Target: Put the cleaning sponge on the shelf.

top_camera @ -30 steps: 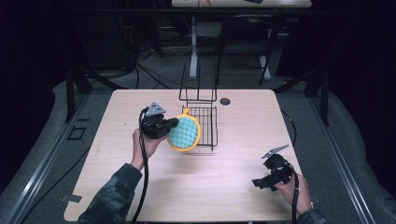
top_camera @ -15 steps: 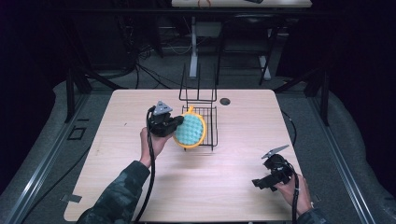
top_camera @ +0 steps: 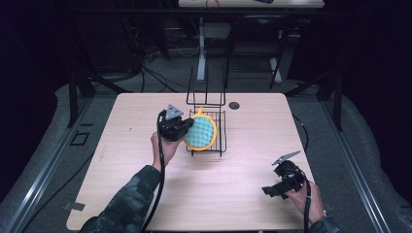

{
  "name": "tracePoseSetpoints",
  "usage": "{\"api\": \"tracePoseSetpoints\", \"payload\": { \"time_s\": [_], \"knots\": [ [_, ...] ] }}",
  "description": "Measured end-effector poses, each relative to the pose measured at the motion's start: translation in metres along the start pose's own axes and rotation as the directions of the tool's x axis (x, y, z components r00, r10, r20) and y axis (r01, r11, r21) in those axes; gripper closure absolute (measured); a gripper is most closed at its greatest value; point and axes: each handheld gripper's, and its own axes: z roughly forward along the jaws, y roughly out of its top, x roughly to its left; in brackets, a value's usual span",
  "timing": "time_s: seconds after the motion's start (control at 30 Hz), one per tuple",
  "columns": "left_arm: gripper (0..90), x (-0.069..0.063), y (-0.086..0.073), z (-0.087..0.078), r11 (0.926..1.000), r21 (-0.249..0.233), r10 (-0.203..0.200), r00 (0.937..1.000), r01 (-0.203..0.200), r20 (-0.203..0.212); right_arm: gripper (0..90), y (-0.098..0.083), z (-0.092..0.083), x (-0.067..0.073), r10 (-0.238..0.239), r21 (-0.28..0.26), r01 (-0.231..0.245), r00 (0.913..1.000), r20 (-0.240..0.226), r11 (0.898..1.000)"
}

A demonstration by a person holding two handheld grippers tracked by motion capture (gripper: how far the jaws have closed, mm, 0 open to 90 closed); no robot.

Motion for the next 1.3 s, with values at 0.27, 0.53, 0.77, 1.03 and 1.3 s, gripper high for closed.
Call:
{"api": "tracePoseSetpoints", "payload": {
  "time_s": [0.27,0.53,0.77,1.03,1.3],
  "knots": [
    [87.3,-0.002,0.0,0.008,0.9999,-0.017,-0.005,0.9998,0.005,-0.02,3.1,0.0,0.0,0.0,0.0,0.002,0.0,1.0,0.0,1.0],
    [87.2,-0.001,-0.003,0.014,0.9998,-0.013,-0.014,0.9997,0.014,-0.019,3.1,0.0,0.0,0.0,-0.001,0.002,0.001,1.0,-0.001,1.0],
    [87.2,-0.001,-0.007,0.02,0.9991,-0.016,-0.039,0.999,0.039,-0.023,3.1,0.0,0.0,0.001,0.004,0.009,-0.004,1.0,-0.003,1.0],
    [87.2,-0.002,-0.009,0.027,0.9992,0.001,-0.039,0.999,0.039,-0.021,3.1,0.0,0.0,0.001,-0.001,0.013,0.001,1.0,-0.001,1.0],
    [87.2,-0.003,-0.011,0.034,0.9991,0.012,-0.04,0.999,0.04,-0.02,3.1,0.001,0.001,0.001,-0.001,0.006,0.001,1.0,-0.005,1.0]
  ]
}}
